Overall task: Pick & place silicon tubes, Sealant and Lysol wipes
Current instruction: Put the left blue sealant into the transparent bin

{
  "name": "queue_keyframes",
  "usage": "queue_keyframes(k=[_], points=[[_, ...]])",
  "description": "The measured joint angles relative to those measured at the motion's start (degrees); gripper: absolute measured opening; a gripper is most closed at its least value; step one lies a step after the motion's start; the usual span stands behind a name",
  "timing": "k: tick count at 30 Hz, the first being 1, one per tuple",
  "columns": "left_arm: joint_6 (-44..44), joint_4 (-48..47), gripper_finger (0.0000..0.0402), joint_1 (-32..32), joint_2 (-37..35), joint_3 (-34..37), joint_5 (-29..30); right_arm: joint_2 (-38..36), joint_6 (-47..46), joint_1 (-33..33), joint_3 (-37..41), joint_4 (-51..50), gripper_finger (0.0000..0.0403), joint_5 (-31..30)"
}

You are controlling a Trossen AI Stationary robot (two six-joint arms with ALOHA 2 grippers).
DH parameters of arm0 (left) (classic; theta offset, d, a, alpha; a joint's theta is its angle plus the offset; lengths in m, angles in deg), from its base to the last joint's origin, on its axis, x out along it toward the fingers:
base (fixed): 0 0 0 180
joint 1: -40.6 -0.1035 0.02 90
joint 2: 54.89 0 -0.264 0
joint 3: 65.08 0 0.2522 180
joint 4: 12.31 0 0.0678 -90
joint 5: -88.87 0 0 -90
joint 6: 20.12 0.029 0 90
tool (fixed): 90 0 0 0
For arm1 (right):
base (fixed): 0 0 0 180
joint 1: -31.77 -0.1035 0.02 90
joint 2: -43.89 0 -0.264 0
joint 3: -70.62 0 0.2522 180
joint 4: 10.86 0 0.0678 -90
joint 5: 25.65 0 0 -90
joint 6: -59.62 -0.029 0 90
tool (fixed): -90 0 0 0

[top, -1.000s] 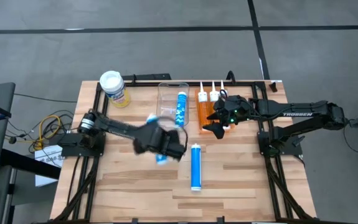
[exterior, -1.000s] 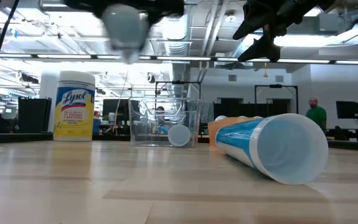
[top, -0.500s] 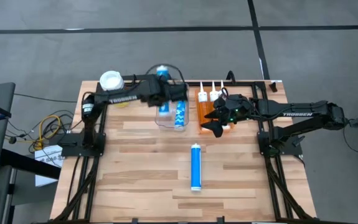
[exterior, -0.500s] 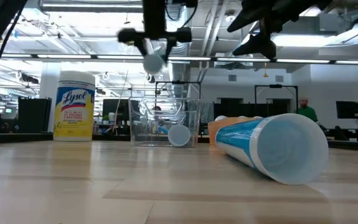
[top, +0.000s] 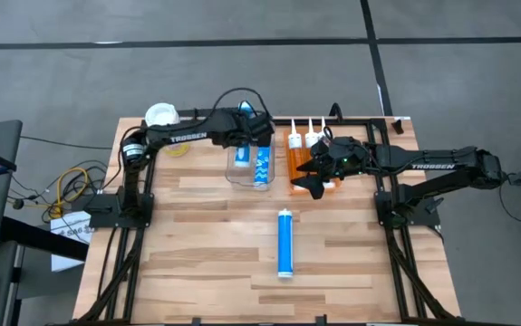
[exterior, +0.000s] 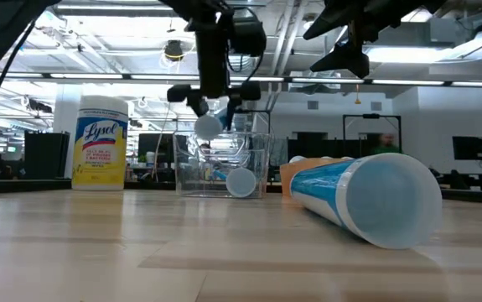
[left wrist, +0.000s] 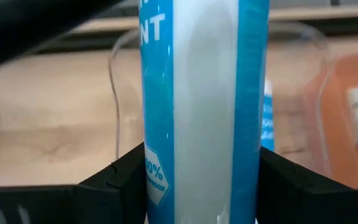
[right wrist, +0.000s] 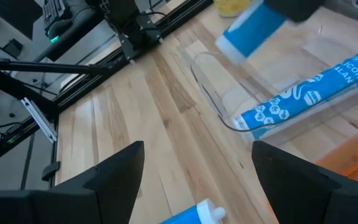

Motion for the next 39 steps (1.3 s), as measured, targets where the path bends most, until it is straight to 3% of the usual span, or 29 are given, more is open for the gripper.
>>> queue_keyframes(k=[4, 18, 33, 39], points=[[-0.02, 5.11, 0.0200, -0.02, 1.71, 2.56, -2.19, 0.00, 0.00, 0.00, 0.00, 0.00, 0.0291, -0.02], [0.00, 6.09, 0.0199, -0.06, 9.11, 2.79, -9.36, 0.00, 0.00, 0.00, 0.00, -0.22, 0.0291, -0.02], [0.40, 7.57, 0.0200, -0.07, 10.43, 2.79, -11.51, 0.02, 0.00, 0.00, 0.00, -0.24, 0.0291, -0.02], [0.09, 7.70, 0.0242, -0.07, 10.43, 2.79, -11.70, 0.00, 0.00, 0.00, 0.00, -0.24, 0.0291, -0.02]])
